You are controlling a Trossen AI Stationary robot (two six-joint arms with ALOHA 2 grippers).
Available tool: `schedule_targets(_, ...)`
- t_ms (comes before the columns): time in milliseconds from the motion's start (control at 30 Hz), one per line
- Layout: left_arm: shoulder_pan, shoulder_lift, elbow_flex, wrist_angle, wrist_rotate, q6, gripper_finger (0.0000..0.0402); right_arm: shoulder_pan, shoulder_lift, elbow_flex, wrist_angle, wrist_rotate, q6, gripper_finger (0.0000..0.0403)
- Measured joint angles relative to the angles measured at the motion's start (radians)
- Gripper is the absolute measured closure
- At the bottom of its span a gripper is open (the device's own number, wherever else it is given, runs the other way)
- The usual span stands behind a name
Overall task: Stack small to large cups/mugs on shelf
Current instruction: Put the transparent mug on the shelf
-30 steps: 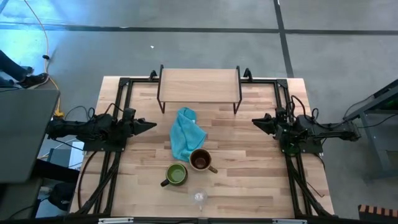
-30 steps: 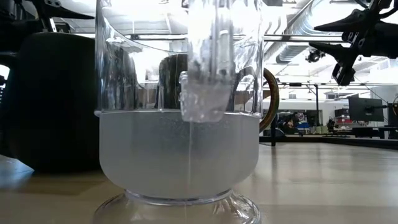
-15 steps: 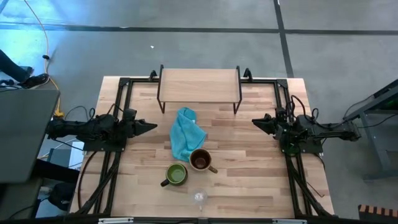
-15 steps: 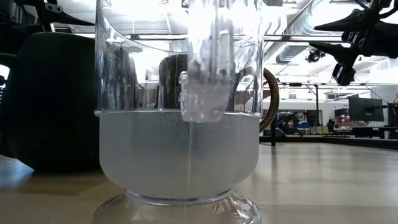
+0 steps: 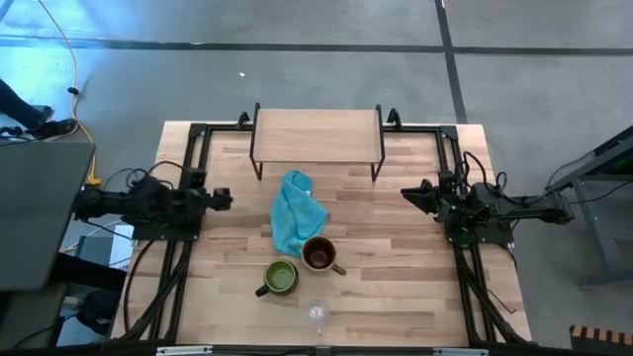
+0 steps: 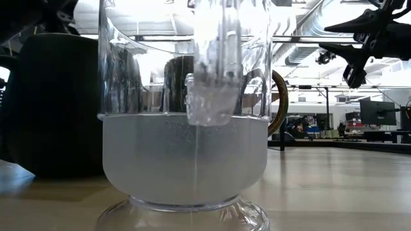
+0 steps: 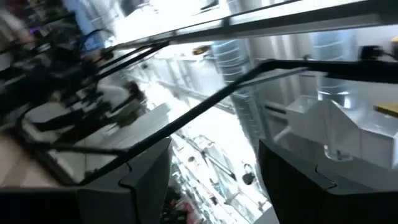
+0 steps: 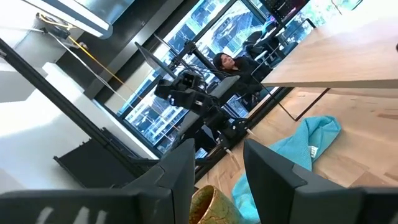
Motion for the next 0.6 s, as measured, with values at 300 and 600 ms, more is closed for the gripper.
schedule_targets(300,-0.066,0.176,0.033,0.08,0.01,0.109,0.0177,0.0,0.0,0.0,0.0,0.007,-0.019,0.0275)
schedule_targets(600,-0.271,0.465,0.306,0.0,0.017,0.471,0.0177,0.0,0.0,0.0,0.0,0.01,-0.063,0.0275)
